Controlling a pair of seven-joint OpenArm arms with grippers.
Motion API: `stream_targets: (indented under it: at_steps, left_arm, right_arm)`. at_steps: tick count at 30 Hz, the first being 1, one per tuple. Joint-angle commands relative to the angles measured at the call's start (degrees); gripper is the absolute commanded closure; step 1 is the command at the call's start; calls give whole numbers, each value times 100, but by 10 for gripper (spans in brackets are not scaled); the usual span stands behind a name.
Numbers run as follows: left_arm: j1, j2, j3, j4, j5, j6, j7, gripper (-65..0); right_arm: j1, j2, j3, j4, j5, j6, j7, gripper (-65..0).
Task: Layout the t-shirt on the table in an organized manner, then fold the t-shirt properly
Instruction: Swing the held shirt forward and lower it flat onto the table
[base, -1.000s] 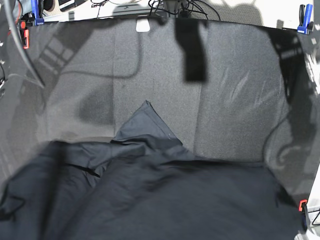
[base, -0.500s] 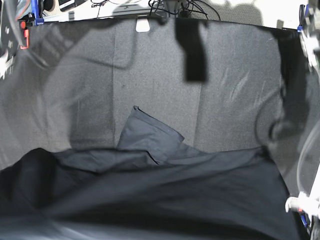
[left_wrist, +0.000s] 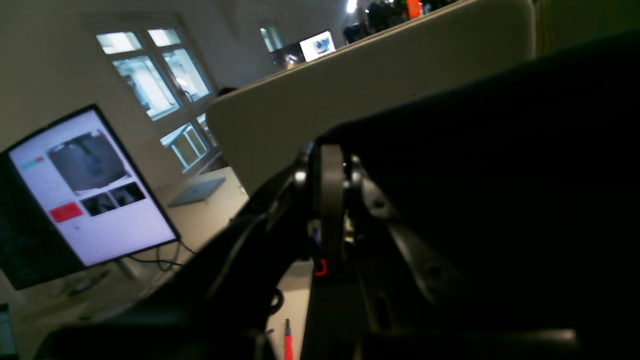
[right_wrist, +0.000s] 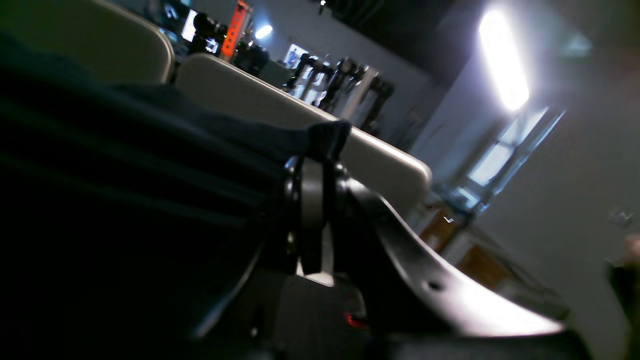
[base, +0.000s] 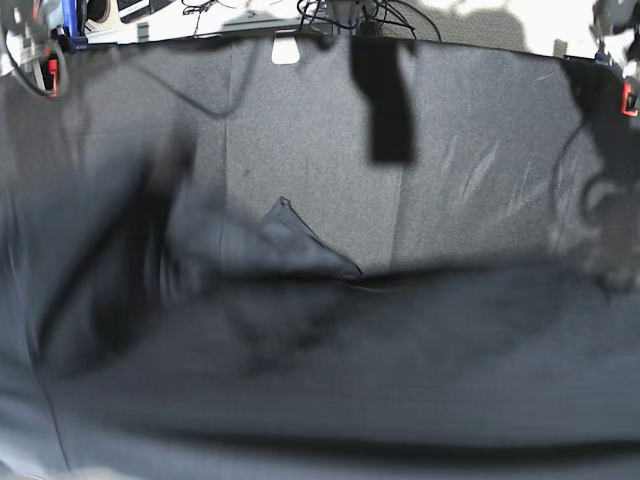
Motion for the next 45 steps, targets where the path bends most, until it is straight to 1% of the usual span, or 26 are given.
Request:
stream_targets:
  at_steps: [1,3,5,8,10,13,16,21,23,25,27,30,38,41,45]
  left_arm:
    - [-13,-173,-122,26,111,138,-74,0]
    - [162,-339,-243,26,74,140,-92,0]
    - [299,-516,-337,26,76,140,-114,0]
    - [369,-748,-404,26,76,142,-111,0]
    - [378,-817,-424,26,83,144,-111,0]
    - [378,-809,-422,26,79,144,-107,0]
    - [378,-809,-422,26,79,146,26,0]
    - [380,-732,-420,26,-42,144,-2,0]
    - [382,-682,-420,26,-63,142,0,0]
    - [413,-551,-420,26,-55,140,-2,0]
    - [474,-407,-422,26,-48,140,-7,0]
    - [654,-374,-420,26,-52,140,-7,0]
    - [697,-382,-411,26,-98,140,-111,0]
    - [697,-387,-411,26,-424,109,-127,0]
    - [697,-385,-409,-92,-874,-236,-155,0]
  right_arm:
    - [-87,138,188,-37,-195,-14,61,0]
    - [-385,142,485,-37,-109,-14,68,0]
    - [-599,151,643,-37,-98,-14,68,0]
    - [-734,149,713,-37,-98,-14,68,0]
    - [-730,149,713,-37,-98,-14,68,0]
    - [-728,151,713,-37,-98,-14,70,0]
    - [-728,149,713,-37,-98,-14,70,0]
    - [-730,136,695,-37,-98,-14,48,0]
    - [-732,96,595,-37,-103,-14,-9,0]
    - [-748,-9,448,-37,-188,-14,-7,0]
    - [-811,-188,328,-37,-256,-14,20,0]
    - [-938,-385,254,-37,-315,-14,96,0]
    - [-935,-468,254,-37,-337,-14,153,0]
    - [-933,-568,186,-37,-334,-14,157,0]
    - [-925,-595,-289,-133,-337,-14,186,0]
